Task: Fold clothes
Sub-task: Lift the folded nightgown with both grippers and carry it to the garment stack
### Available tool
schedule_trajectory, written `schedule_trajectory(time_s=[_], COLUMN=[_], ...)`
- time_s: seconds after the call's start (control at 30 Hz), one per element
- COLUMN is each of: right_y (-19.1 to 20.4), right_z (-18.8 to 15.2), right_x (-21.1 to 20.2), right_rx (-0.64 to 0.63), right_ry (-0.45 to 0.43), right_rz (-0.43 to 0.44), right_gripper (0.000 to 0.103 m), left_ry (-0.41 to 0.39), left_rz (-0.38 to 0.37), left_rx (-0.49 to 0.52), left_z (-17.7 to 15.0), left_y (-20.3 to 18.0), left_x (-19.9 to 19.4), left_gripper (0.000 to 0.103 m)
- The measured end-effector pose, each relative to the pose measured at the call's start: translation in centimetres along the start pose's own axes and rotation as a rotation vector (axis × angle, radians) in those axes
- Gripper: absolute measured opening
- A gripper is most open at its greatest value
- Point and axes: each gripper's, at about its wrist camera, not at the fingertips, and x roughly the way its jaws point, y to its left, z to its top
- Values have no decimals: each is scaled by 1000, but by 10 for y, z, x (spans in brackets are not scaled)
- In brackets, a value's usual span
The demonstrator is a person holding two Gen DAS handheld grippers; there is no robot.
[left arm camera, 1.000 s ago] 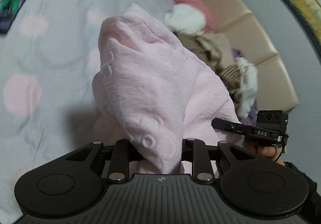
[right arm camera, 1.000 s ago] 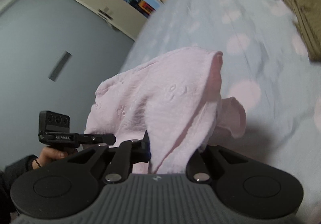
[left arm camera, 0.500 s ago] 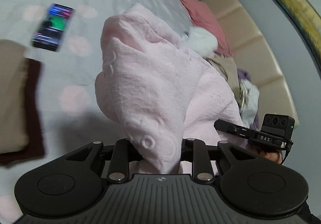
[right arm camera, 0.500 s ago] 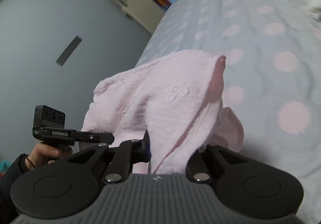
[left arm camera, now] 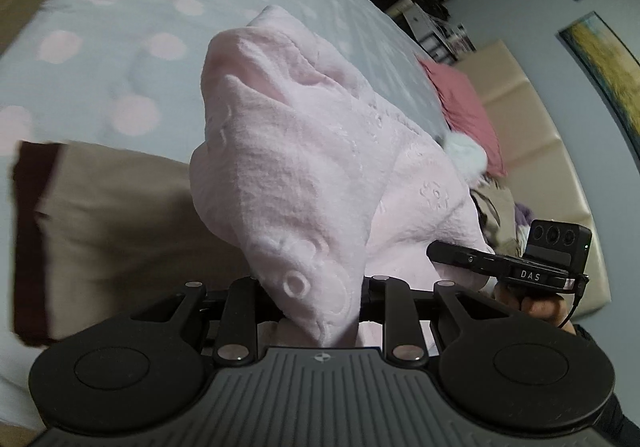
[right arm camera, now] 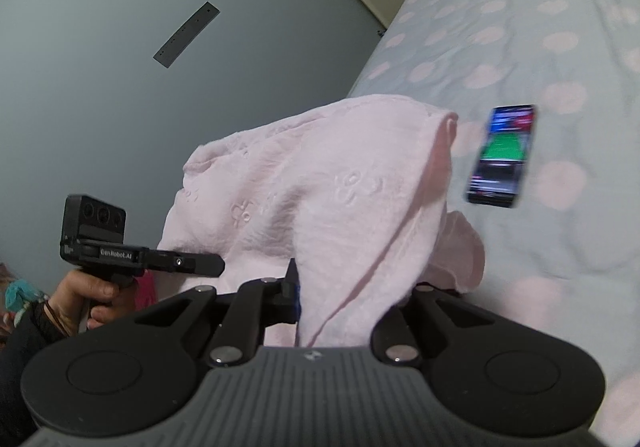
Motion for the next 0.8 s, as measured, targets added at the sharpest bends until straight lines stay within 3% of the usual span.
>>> schedule_trajectory(time_s=[0.3, 0.63, 0.7, 0.8], right_y=[-3, -40, -46, -54], right_z=[7, -5, -8, -11], right_x=[93, 125, 129, 135], right_rx=[61, 145, 163, 165], right_ry=[56, 111, 105, 98], right_rz=[20, -29, -27, -24], right_gripper=[14, 14, 14, 17], left_ry=[1, 48, 47, 25], left_rz=[6, -28, -25, 8], left_rx=[-76, -133, -147, -187], left_z=[20, 15, 15, 14], left_y=[84, 146, 154, 168], left_x=[-10, 26, 35, 46], left_gripper=[23, 25, 29, 42])
